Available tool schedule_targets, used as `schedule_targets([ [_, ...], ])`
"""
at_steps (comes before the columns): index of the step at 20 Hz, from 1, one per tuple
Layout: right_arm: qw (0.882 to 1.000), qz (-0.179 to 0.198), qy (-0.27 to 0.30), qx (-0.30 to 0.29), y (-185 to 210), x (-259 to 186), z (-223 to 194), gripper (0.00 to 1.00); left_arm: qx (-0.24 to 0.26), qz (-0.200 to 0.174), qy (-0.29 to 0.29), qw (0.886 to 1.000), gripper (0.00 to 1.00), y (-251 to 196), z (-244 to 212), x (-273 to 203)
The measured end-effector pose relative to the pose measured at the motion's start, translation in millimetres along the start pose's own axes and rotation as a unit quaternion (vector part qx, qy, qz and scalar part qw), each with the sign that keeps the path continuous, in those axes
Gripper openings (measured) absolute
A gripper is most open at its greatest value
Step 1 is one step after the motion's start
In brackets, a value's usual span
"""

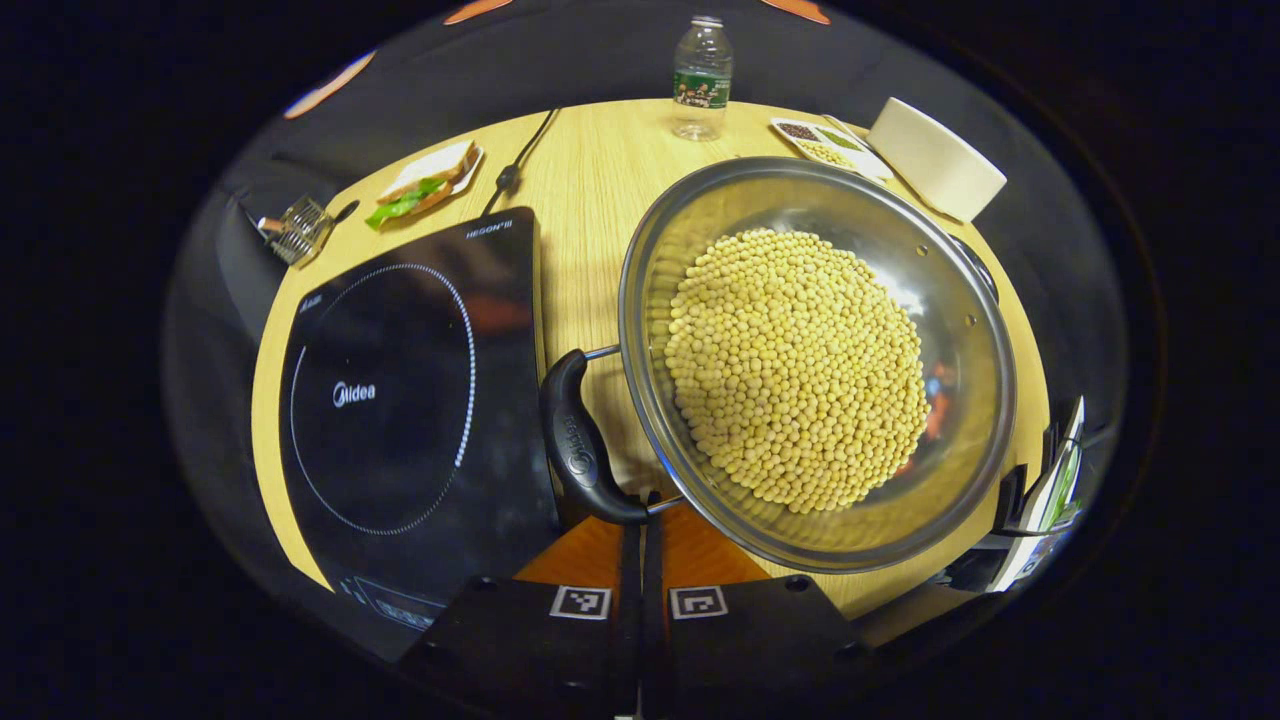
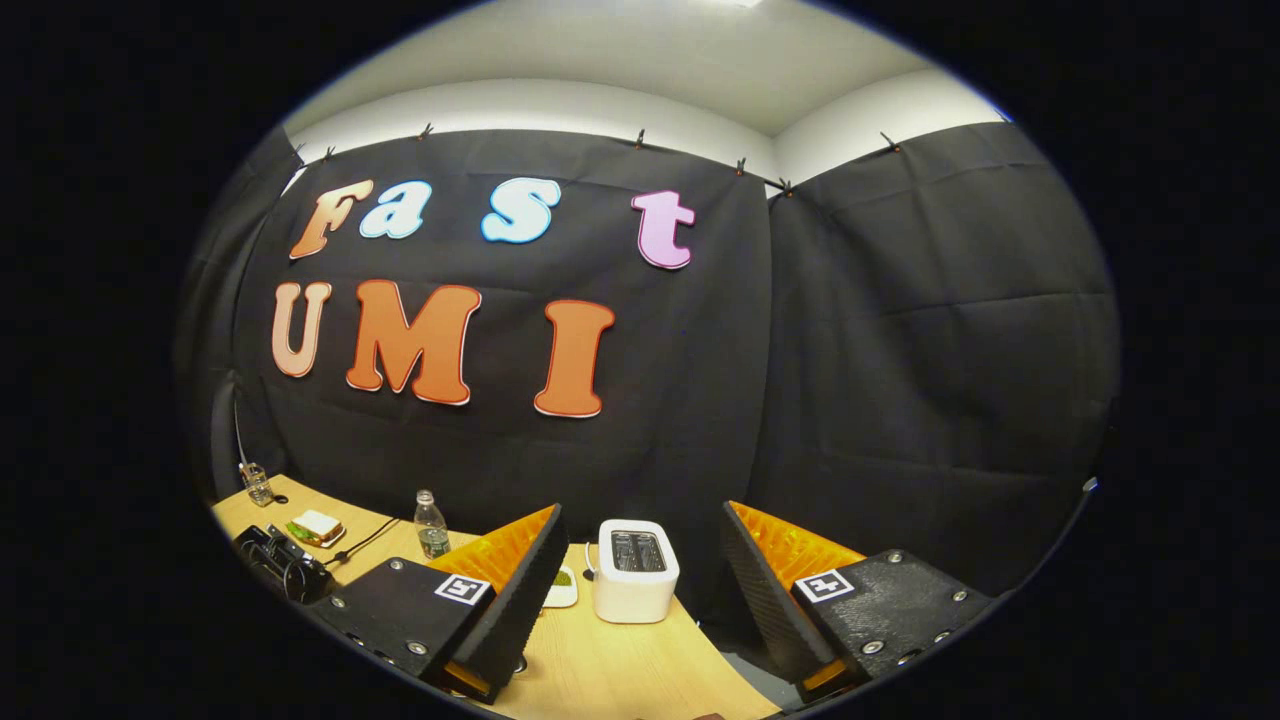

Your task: First push the handle of the pot to place it horizontally, then grasp the pot with both hands and set it on the induction cooktop.

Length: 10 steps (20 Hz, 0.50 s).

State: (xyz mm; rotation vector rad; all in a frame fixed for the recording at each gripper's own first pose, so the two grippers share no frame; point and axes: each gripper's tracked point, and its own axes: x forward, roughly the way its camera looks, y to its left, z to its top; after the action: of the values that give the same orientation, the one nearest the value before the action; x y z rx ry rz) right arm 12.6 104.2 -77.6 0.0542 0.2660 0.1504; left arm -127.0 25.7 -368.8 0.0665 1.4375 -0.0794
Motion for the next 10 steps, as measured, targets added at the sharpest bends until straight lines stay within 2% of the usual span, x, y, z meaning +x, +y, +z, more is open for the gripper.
schedule_targets([
  [3,0.998,0.014,0.054,0.014,18,3,-29,0.95,0.019,0.006,-0.011,1.0,0.08,8,14,7],
  [6,0.992,0.042,0.116,0.036,44,7,-64,0.95,0.029,0.009,-0.026,0.999,0.08,15,27,10],
  [10,0.968,0.069,0.237,0.054,73,7,-132,0.96,0.024,0.007,-0.039,0.999,0.08,22,35,10],
])
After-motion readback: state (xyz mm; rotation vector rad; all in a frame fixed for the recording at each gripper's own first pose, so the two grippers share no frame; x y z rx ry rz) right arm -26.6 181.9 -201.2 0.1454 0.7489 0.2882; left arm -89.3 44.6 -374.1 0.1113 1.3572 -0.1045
